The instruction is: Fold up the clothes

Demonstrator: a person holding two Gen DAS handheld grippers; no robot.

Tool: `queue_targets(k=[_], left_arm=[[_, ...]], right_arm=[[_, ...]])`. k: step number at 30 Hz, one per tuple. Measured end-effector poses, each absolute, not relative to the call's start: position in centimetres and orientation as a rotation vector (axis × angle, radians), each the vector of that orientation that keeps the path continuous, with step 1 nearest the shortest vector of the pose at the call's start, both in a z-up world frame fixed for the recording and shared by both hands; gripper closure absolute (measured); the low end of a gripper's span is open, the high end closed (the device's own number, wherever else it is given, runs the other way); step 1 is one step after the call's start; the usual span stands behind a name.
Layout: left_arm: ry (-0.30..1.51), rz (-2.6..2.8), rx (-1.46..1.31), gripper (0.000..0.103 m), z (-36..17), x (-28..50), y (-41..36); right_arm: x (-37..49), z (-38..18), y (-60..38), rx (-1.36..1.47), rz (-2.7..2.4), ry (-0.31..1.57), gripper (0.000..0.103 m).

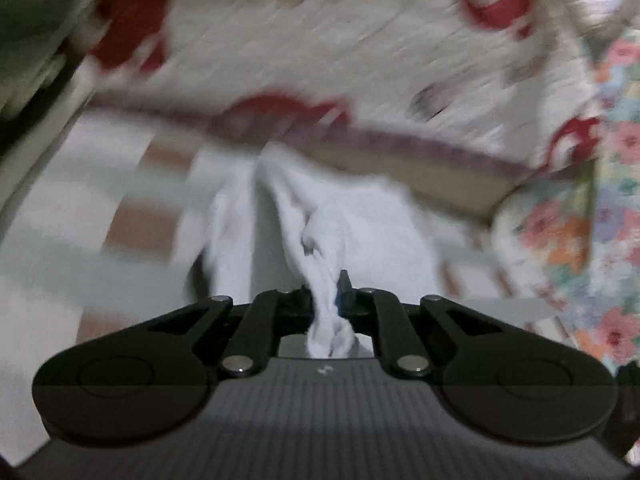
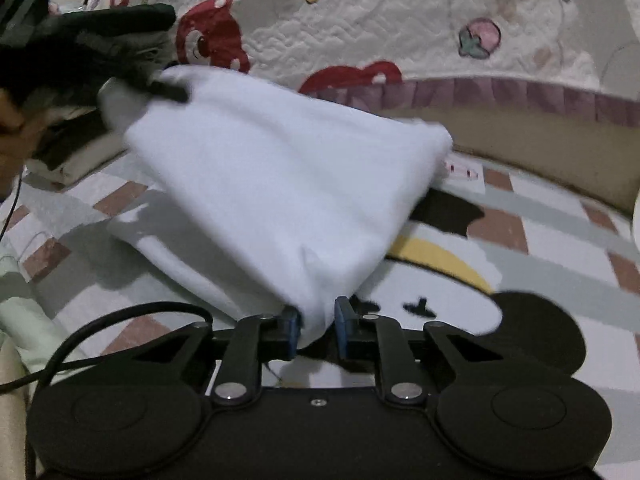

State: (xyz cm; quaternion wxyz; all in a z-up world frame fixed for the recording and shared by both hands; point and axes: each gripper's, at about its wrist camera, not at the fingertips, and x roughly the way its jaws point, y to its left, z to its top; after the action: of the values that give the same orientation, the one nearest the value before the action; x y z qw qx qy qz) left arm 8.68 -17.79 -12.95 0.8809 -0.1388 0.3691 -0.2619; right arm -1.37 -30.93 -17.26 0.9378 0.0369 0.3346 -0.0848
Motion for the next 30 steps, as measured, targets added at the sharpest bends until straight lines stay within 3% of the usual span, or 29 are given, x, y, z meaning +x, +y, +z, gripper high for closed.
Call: queue_targets(k=[4,7,12,16,20,24,27,30], left_arm=[[0.841,-0.514,-0.222,0.092,-17.9,8.3,-17.7],[0.820,-0.516,-0.283,0.092,-17.1,8.5,-17.2],[0.833,-0.563,-0.354,0.091,-16.4,9.0,-15.6],[0.922,-0.539,-0.229,0.091,-17.1,8.8,-16.7],[0.956,-0.548,-0.118,0.087,-16.1,8.7,-17.3],[0.998,-0.504,-0.103,0.083,-16.0,8.7,-16.6],[1.016,-0.477,-0.029,0.068,-15.7,8.6,-16.4],[1.017,-0.483,-0.027,0.066,-14.7,8.4,-15.8]], right_arm=[[-1.1,-17.5,-30.6,0.072,-0.167,0.703,0.088],[-1.6,-17.0,-30.4,0.045,-0.156,0.674,0.096],[-2.8,-15.4,-30.6,0.040,-0.177,0.646,0.097],[-3.0,-15.8,-30.8,0.091,-0.122,0.678,0.096],[-5.0,-13.0,-33.2,0.279,-0.077,0.546,0.103],[-5.7,-11.3,-35.4,0.319,-0.151,0.494,0.101],[-4.9,-11.4,-37.1,0.376,-0.162,0.494,0.094],[-2.5,-11.8,-38.0,0.351,-0.174,0.528,0.091]])
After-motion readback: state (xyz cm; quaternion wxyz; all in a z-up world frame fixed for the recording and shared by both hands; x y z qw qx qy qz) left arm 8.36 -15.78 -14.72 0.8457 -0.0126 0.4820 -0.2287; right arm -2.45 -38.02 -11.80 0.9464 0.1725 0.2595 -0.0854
